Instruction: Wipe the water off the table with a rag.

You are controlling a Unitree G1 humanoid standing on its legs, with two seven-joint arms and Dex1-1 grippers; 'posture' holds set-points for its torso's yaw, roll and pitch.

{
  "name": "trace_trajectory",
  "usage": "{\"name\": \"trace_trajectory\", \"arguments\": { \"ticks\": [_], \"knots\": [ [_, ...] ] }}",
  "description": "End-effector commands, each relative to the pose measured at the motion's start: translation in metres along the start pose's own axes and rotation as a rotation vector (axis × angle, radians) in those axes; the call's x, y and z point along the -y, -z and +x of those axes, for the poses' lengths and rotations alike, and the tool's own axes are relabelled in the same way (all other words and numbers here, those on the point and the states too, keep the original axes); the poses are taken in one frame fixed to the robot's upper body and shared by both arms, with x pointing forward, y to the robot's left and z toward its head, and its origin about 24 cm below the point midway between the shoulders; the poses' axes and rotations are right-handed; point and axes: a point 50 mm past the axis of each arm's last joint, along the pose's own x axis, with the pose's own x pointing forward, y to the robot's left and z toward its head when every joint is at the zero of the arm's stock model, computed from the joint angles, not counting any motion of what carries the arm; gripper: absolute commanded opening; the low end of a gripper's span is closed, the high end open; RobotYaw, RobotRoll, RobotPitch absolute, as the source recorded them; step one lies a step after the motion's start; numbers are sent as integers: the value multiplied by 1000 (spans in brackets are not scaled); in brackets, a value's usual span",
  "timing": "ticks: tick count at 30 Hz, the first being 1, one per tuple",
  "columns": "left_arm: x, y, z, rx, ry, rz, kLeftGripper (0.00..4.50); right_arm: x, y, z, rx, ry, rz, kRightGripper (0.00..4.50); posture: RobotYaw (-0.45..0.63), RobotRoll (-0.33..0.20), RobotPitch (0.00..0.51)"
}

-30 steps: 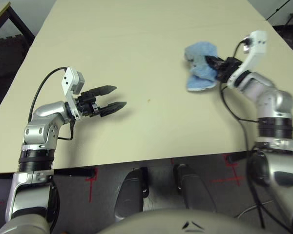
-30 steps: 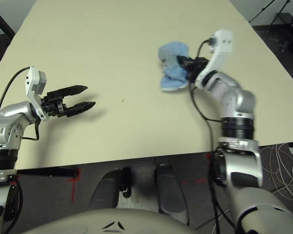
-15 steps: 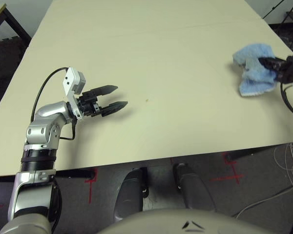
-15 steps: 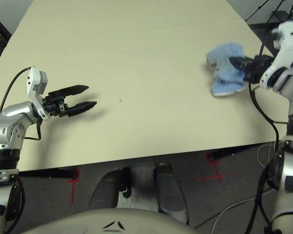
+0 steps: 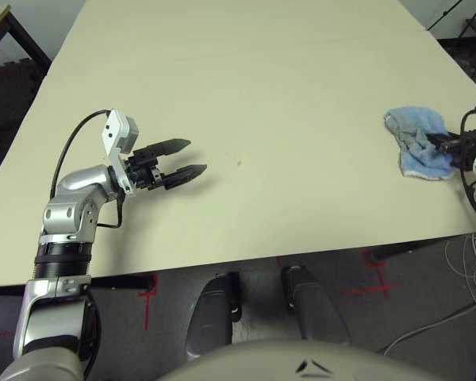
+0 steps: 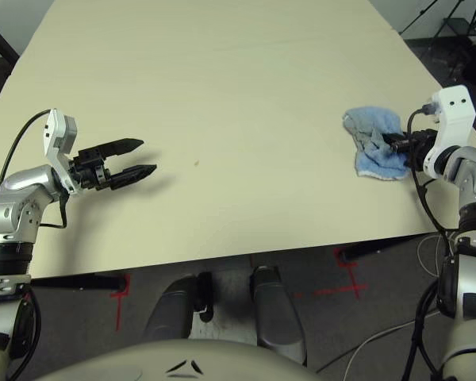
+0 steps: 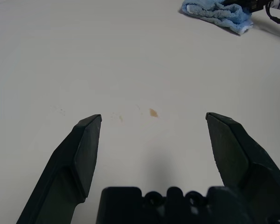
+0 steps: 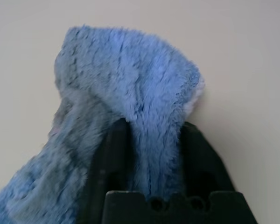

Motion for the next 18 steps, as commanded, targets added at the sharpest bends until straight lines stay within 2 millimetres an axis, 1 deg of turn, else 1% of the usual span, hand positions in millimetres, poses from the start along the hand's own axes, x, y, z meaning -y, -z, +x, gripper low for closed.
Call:
{"name": "trace_trajectory", "arguments": {
  "ticks": [1,4,5,8,10,12,14,16,18],
  "knots": [
    [-5,-2,-4,10,-49,17,4500,11,-14,-8,102,53,-47,3120,-171,0,190],
    [-7,-3,-3,43,-83,16,4500,17,-20,-14,167,94,-62,4259,-172,0,186],
    [-8,-5,-4,65,-103,15,4500,19,-23,-16,217,121,-50,4478,-172,0,186],
    [-10,-7,-4,105,-154,13,4500,23,-27,-20,312,159,-25,4478,-168,0,184],
    [-17,-6,-6,117,-281,27,4500,21,-31,-22,431,150,32,4478,-163,0,186],
    [-22,-5,-8,126,-379,37,4500,19,-32,-23,501,142,63,4478,-154,0,188],
    [-29,-4,-13,141,-499,41,4500,16,-28,-22,540,133,80,4478,-152,0,189],
    [-32,-3,-16,148,-561,43,4500,14,-25,-22,554,127,85,4478,-144,0,193],
    [-41,2,-29,148,-744,42,4500,10,-16,-19,556,119,93,4478,-130,0,197]
  ]
}}
